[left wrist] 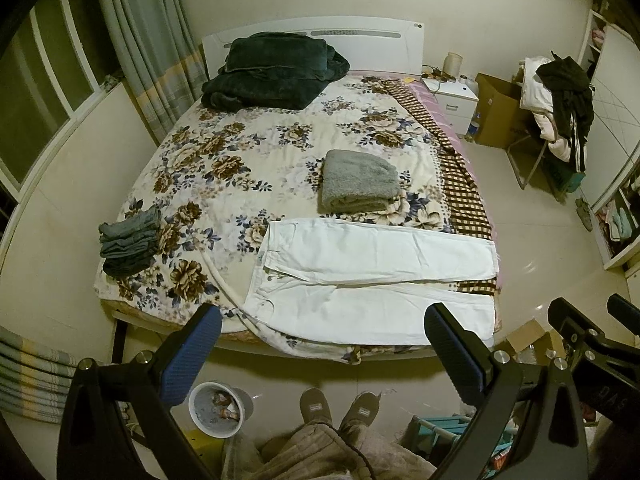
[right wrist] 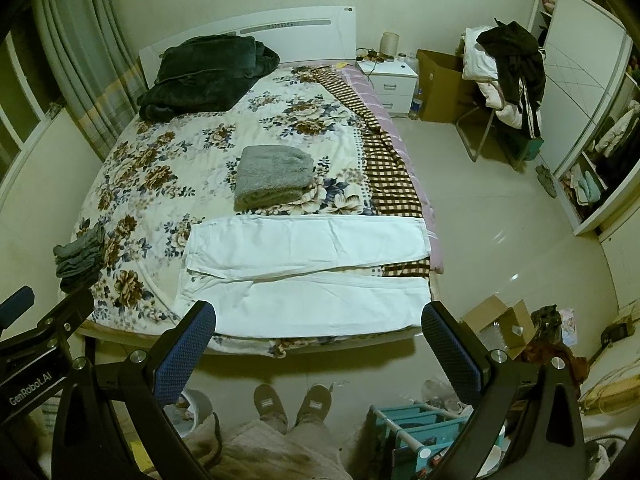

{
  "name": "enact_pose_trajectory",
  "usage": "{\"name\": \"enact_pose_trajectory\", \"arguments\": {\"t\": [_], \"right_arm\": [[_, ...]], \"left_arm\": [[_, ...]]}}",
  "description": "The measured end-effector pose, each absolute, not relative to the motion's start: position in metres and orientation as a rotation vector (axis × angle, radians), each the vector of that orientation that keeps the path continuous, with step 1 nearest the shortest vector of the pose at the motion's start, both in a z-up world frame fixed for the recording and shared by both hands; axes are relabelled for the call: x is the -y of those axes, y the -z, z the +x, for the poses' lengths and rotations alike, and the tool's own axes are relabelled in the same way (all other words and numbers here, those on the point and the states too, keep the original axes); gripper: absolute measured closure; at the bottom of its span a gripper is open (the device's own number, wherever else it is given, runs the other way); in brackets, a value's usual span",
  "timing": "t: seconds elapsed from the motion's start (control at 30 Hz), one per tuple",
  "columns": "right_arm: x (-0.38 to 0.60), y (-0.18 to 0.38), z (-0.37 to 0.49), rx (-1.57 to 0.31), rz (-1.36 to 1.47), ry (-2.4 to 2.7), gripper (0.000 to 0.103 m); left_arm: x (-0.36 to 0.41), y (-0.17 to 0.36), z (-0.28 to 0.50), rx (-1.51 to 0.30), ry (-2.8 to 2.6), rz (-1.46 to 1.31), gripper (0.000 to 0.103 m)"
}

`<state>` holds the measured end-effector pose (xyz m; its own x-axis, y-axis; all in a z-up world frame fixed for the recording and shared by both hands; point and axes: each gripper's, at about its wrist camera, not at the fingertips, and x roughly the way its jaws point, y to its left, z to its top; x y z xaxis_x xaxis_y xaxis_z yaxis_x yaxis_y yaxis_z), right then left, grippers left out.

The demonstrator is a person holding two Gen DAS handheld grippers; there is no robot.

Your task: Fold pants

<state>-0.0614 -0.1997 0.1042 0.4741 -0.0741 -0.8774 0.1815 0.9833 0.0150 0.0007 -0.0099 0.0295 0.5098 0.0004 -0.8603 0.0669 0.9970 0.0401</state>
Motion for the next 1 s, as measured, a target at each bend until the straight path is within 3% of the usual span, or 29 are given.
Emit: {"name": "enact_pose_trajectory", "arguments": {"t": [1.0], "right_arm": [[0.200,-0.114,-0.063,-1.064,0.112,0.152,0.000]], "left_arm": [[-0.003,-0.023,-0.010,-1.037,0.042,0.074,0.000]]}}
